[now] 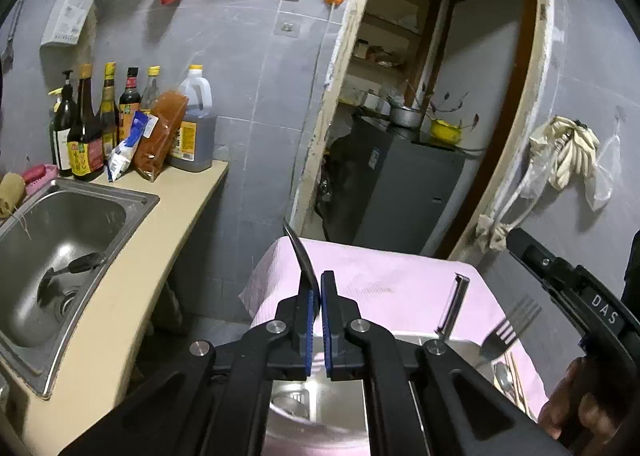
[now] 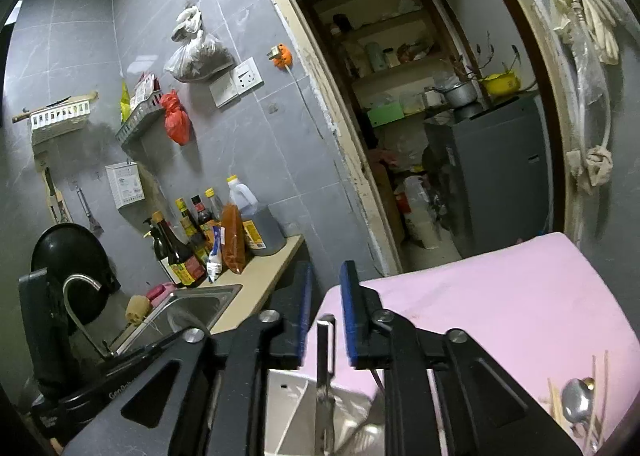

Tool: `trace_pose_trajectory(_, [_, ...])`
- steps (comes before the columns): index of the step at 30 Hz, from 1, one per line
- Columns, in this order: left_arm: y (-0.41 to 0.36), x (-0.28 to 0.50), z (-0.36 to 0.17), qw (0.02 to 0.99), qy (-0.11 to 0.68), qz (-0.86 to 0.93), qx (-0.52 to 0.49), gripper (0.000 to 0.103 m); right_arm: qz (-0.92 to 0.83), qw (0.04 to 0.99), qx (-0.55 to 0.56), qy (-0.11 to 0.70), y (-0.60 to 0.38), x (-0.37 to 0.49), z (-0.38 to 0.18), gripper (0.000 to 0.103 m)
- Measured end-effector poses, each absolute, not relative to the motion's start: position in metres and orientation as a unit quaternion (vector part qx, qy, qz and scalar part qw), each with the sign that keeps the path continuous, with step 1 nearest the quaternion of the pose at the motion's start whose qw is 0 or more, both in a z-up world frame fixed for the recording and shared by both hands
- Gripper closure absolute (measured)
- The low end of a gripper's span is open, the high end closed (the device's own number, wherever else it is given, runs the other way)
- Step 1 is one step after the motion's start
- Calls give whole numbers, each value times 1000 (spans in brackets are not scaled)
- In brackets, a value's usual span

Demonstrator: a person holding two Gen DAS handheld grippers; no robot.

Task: Organize utensils

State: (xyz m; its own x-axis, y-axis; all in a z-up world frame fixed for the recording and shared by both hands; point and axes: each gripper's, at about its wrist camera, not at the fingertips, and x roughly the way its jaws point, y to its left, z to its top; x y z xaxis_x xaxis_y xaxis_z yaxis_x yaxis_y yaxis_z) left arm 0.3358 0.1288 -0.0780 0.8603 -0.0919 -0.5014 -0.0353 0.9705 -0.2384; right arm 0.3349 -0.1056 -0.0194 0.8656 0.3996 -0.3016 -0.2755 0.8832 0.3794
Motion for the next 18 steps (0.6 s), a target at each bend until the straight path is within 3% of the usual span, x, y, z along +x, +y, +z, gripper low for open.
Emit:
trace_pose_trajectory(1, [127, 333, -77, 956, 269, -16, -118, 95, 175, 952, 164, 188, -108, 331, -18, 71])
trace_pose_trajectory(2, [127, 331, -76, 955, 271, -17, -118, 90, 172, 953, 165, 185, -112, 326, -15, 68])
trace_pose_trajectory(4, [126, 323, -72, 956, 265, -20, -123, 78, 167, 956, 158, 180, -119, 316, -9, 68])
trace_pose_trajectory(6, [124, 314, -67, 959, 254, -21, -125, 55, 158, 961, 146, 176, -127, 305, -2, 68])
trace_pose_trajectory(10, [114, 295, -51, 962, 239, -32, -128, 44, 136, 969, 130, 160, -148, 277, 15, 50])
trace_pose_trajectory(12, [108, 287, -43, 963, 233, -39, -128, 34, 124, 973, 124, 152, -160, 263, 26, 48])
trace_pose_trajectory(16, [89, 265, -22, 969, 208, -55, -123, 18, 100, 980, 108, 136, -182, 236, 43, 26])
trace_pose_trajectory(18, [79, 256, -13, 971, 198, -62, -118, 10, 86, 983, 102, 128, -194, 222, 51, 22])
